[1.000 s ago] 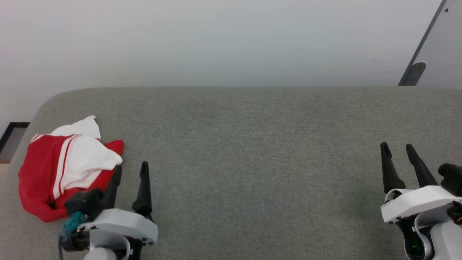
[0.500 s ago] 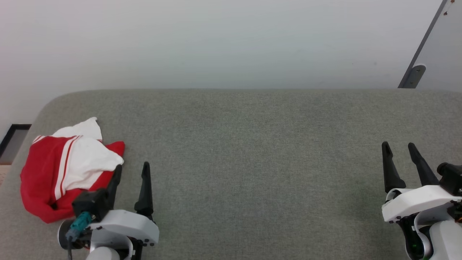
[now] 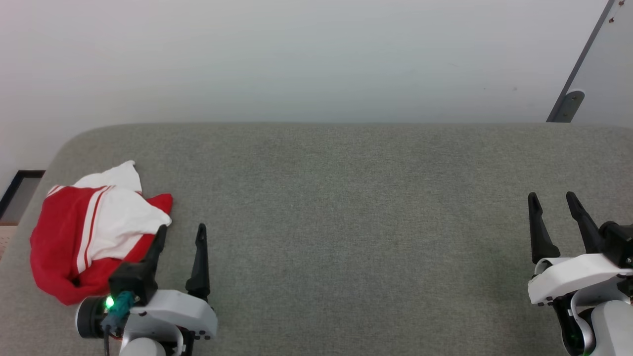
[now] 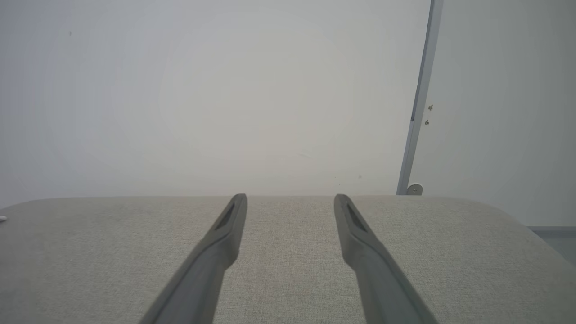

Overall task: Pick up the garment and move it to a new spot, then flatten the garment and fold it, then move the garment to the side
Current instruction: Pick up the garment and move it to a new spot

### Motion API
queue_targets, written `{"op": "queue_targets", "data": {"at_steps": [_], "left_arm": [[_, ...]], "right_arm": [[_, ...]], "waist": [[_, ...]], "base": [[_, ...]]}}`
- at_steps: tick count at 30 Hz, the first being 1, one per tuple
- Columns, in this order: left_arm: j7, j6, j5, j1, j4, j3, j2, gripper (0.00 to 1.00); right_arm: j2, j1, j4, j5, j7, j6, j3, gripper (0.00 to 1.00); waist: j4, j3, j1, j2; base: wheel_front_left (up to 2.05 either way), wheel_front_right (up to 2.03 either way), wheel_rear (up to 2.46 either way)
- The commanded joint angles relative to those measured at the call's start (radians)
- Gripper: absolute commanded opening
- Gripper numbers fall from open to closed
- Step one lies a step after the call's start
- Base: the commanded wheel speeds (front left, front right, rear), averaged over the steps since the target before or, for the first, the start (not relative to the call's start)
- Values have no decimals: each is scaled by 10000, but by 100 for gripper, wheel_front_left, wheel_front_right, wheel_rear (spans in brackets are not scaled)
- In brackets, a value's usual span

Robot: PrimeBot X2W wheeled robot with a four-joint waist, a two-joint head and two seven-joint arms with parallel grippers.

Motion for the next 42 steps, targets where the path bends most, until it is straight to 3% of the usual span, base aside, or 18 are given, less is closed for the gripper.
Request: {"op": "queue_targets", "data": {"at_steps": [1, 17, 32, 42], "left_arm": [[-96, -48, 260, -126, 41, 23, 19, 100], [-380, -304, 1232, -239, 312, 176, -101, 100], [-353, -544, 916, -245, 478, 482, -264, 100], [-353, -664, 745, -426, 613, 564, -453, 100]], "right_arm": [[5, -63, 16, -228, -101, -12, -70, 100], [71, 68, 135, -844, -379, -14, -247, 100], [201, 231, -38, -270, -371, -14, -547, 100], [209, 253, -193, -51, -370, -14, -419, 100]], "waist": [[12, -18, 0, 0], [105, -32, 0, 0], [201, 53, 0, 0], [919, 120, 0, 0]], "base": [[0, 0, 0], [0, 0, 0], [0, 0, 0], [0, 0, 0]]}}
